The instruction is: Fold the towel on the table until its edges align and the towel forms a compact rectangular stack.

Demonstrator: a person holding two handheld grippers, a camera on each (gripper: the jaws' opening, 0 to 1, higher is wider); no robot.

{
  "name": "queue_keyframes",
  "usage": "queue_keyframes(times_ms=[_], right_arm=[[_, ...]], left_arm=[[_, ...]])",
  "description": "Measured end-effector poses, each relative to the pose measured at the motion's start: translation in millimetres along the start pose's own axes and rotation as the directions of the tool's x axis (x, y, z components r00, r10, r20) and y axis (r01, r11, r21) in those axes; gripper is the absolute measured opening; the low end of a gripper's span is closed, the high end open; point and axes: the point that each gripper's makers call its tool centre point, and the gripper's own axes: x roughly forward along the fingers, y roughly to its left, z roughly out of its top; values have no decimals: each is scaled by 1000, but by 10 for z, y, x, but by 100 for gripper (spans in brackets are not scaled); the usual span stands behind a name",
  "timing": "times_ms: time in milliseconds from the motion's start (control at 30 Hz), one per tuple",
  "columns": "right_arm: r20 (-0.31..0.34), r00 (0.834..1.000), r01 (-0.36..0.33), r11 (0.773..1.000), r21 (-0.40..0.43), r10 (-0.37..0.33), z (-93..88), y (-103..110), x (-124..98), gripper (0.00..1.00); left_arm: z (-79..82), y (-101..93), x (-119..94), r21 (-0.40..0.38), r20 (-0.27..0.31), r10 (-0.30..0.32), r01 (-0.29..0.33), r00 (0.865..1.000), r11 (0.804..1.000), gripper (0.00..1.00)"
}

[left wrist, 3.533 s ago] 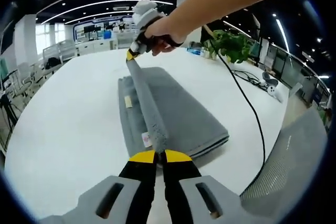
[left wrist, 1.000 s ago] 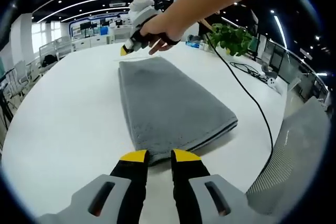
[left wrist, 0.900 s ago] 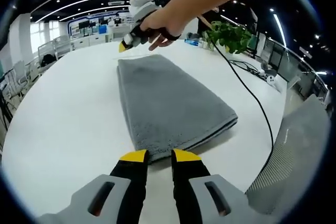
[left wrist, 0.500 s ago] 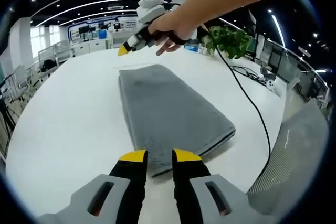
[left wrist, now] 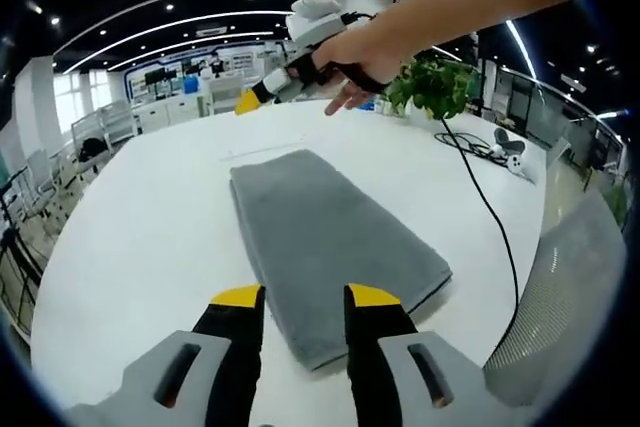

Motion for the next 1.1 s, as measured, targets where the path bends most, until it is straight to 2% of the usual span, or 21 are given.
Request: queue_keyframes(times_ms=[267, 400, 500, 633, 767, 1100], right_arm=[[18, 1000, -1, 1000, -25, 1, -41, -19, -319, 68], [18, 1000, -11, 999, -45, 11, -82, -13, -463, 68], [23, 999, -21, 998, -63, 23, -95, -4, -547, 69], [15, 999, -37, 994, -100, 38, -158, -19, -628, 68], [10, 999, -47, 994, -101, 48, -257, 3, -755, 67], [-11, 998, -66, 993, -97, 65, -549, 14, -974, 63]], left_arm=[[149, 49, 47, 69, 2, -13, 13, 1000, 998, 33], [232, 98, 69, 62, 3, -10, 10, 1000, 998, 34], [292, 117, 106, 119, 2, -7, 6, 1000, 993, 35], [376, 133, 165, 114, 6, -11, 10, 1000, 993, 35], [438, 139, 210, 127, 7, -10, 9, 1000, 992, 35], [423, 195, 311, 129, -21, -4, 6, 1000, 992, 36]])
